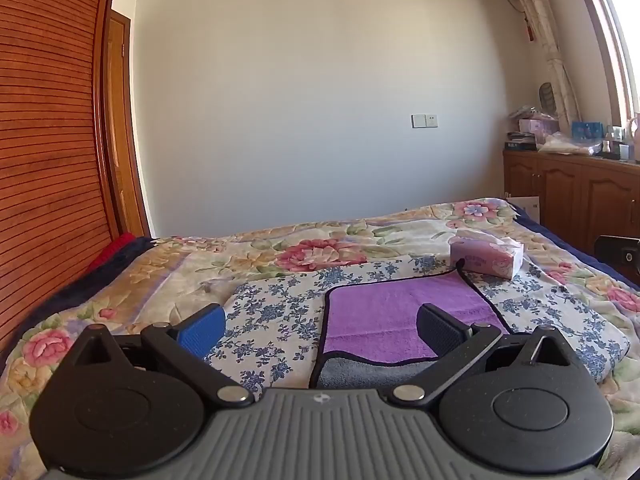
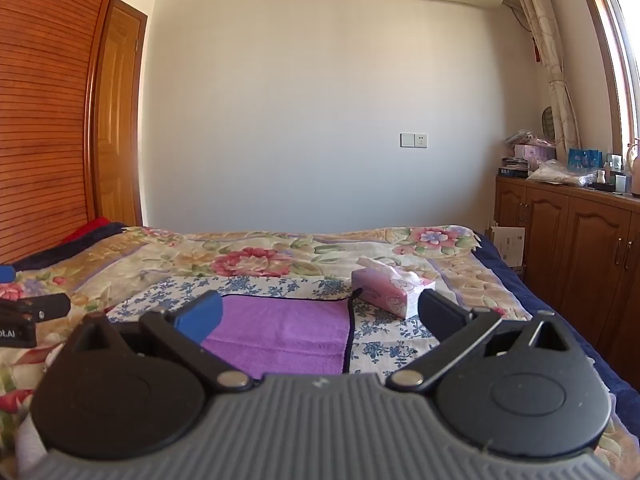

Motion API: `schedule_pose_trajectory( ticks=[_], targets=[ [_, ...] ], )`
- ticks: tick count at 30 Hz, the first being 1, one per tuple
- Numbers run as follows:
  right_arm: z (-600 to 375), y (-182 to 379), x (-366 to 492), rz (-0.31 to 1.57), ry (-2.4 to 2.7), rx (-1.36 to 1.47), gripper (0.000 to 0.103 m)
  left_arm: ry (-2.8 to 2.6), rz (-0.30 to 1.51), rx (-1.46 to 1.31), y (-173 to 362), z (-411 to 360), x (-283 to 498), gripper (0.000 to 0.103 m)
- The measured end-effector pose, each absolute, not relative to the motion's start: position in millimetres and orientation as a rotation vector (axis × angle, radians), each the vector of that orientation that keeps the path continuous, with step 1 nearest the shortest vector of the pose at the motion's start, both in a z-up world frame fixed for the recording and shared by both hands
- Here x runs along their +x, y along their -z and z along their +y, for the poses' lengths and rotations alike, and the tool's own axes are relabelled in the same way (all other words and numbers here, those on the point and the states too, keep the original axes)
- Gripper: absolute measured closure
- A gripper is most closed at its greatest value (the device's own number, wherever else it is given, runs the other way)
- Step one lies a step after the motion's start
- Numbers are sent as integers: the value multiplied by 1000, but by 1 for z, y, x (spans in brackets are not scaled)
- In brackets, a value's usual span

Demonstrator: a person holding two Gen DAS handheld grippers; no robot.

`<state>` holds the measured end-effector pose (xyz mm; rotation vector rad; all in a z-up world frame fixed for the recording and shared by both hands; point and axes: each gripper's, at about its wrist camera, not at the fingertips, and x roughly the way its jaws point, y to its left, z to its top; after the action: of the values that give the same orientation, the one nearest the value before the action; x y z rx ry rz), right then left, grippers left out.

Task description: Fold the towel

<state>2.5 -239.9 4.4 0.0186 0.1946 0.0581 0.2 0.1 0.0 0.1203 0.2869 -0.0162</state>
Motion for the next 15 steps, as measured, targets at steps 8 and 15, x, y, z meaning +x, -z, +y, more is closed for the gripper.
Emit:
schedule_pose_trajectory(
  ticks=[8,15],
  targets=[
    [-240,-4,2,198,-58,17,0,11,280,132,0,-2,1,0],
    [-240,-4,2,197,-58,17,0,12,280,132,1,-1,1,0]
  ],
)
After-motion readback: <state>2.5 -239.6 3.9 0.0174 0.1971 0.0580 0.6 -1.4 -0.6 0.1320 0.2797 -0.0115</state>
